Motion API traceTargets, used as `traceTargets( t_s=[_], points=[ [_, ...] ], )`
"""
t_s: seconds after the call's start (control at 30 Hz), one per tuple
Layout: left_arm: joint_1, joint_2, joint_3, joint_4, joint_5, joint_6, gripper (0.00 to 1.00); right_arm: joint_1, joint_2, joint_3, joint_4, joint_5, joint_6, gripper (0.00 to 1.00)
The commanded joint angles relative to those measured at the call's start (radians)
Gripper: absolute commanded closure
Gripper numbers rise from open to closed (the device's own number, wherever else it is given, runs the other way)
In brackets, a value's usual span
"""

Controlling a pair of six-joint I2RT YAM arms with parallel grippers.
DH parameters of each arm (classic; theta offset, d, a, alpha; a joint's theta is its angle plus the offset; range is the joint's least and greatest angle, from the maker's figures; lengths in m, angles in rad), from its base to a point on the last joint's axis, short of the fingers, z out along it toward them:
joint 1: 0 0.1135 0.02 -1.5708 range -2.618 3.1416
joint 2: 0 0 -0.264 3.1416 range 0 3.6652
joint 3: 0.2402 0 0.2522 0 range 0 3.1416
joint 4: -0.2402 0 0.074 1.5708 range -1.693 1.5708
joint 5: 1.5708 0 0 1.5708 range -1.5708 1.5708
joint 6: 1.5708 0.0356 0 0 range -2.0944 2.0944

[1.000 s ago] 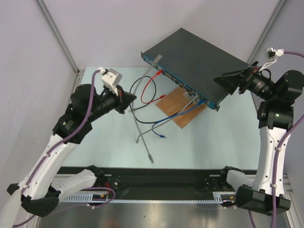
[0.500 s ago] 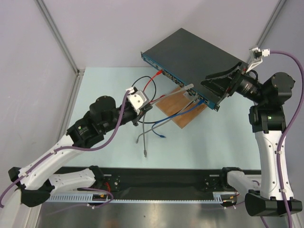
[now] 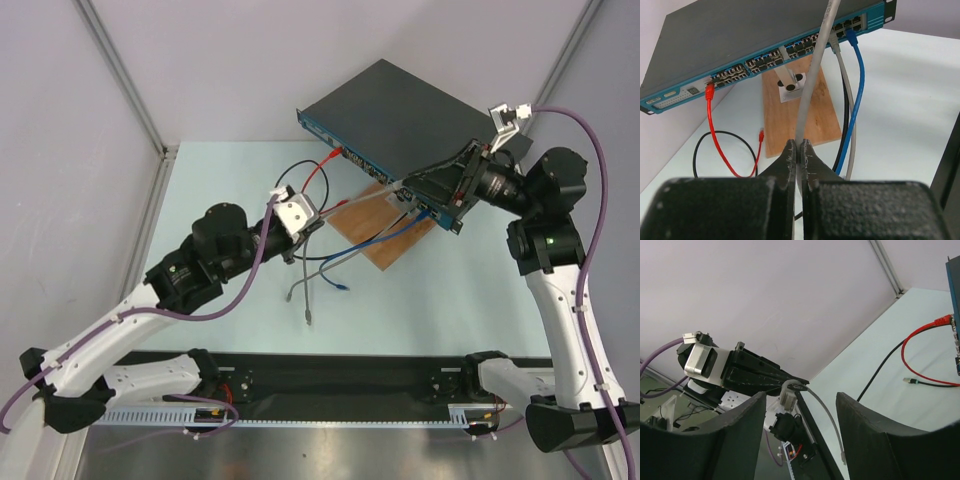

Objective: Insert the plug into the switch port

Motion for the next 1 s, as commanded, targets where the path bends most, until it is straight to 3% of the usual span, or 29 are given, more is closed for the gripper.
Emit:
traceTargets(
  t_s=[0.0, 0.13, 0.27, 0.3, 0.37, 0.47, 0.53, 0.6, 0.63, 0.73, 0.9, 0.97],
  points=[
    [-0.015, 0.006, -0.005, 0.047, 0.004, 0.032, 1.0, 0.011, 0.021, 0.006, 0.05, -0.011, 0.01, 0.39],
    [-0.02, 0.014, -0.008, 0.047, 0.011, 0.036, 1.0, 0.018, 0.039, 0.011, 0.086, -0.046, 0.026, 0.54],
    [-0.02, 0.028, 0.001, 0.043, -0.005, 0.029, 1.0, 0.026, 0.055, 0.026, 0.072, -0.089, -0.014, 0.96],
    [-0.02, 0.029, 0.003, 0.041, -0.006, 0.025, 1.0, 0.028, 0.058, 0.031, 0.061, -0.097, -0.049, 1.0],
    [-0.02, 0.035, 0.013, 0.035, -0.008, 0.007, 0.96, 0.029, 0.058, 0.05, 0.021, -0.109, -0.097, 1.0],
    [-0.019, 0.045, 0.046, 0.0, 0.011, -0.033, 0.68, 0.029, 0.07, 0.087, -0.051, -0.124, -0.201, 1.0],
    [-0.019, 0.045, 0.078, -0.032, 0.035, -0.06, 0.71, 0.029, 0.075, 0.103, -0.088, -0.13, -0.249, 1.0],
    [-0.019, 0.048, 0.092, -0.043, 0.031, -0.077, 0.64, 0.029, 0.081, 0.109, -0.085, -0.13, -0.247, 1.0],
    [-0.019, 0.046, 0.098, -0.037, 0.014, -0.077, 0.5, 0.029, 0.081, 0.109, -0.079, -0.126, -0.235, 1.0],
    [-0.029, 0.043, 0.096, 0.0, -0.015, -0.013, 0.29, 0.031, 0.076, 0.081, -0.027, -0.114, -0.189, 1.0],
    [-0.127, 0.09, 0.116, 0.072, -0.167, 0.175, 0.27, 0.038, 0.076, 0.055, 0.01, -0.088, -0.136, 1.0],
    [-0.218, 0.109, 0.112, 0.142, -0.24, 0.327, 0.28, 0.038, 0.073, 0.035, 0.023, -0.077, -0.103, 1.0]
  ],
)
